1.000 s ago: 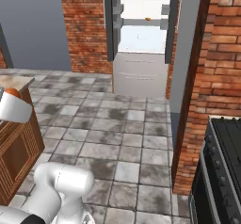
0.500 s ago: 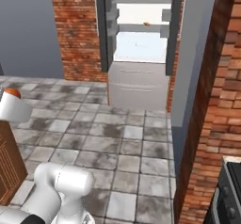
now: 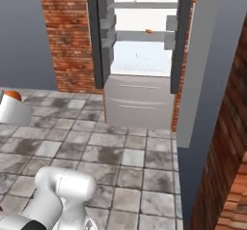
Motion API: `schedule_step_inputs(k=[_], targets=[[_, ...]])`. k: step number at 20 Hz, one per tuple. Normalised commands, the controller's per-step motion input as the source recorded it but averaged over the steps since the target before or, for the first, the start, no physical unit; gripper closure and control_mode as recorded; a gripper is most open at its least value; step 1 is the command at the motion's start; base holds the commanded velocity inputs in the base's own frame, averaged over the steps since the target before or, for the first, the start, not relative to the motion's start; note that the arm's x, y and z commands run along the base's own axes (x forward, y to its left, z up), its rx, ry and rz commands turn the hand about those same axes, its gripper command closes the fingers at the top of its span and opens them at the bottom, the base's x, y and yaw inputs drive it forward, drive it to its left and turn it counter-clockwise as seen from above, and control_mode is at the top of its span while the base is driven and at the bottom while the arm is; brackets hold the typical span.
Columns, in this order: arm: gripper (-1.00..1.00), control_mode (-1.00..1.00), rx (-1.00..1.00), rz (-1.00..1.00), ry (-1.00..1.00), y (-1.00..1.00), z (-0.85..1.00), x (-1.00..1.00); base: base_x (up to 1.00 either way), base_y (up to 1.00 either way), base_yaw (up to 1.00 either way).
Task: Transport the steak and squash to the fridge. Place the steak on the rack containing meat and place the squash on the rack containing the vegetable, ensuring meats and vegetables are on different racks.
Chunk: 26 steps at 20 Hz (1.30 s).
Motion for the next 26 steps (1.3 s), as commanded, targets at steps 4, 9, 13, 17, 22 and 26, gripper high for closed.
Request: schedule_step_inputs(k=[4,9,13,17,22,26], targets=[[1.00,1.00,0.00,0.00,0.00,0.00,0.00,0.00,1.00,-0.23,0.00],[1.00,1.00,0.00,0.00,0.00,0.00,0.00,0.00,1.00,-0.30,0.00],[1.00,1.00,0.00,0.00,0.00,0.00,0.00,0.00,1.00,-0.41,0.00],[1.00,1.00,0.00,0.00,0.00,0.00,0.00,0.00,1.00,-0.50,0.00],[1.00,1.00,0.00,0.00,0.00,0.00,0.00,0.00,1.00,-0.25,0.00],[1.00,1.00,0.00,0.00,0.00,0.00,0.00,0.00,1.00,0.36,-0.03]])
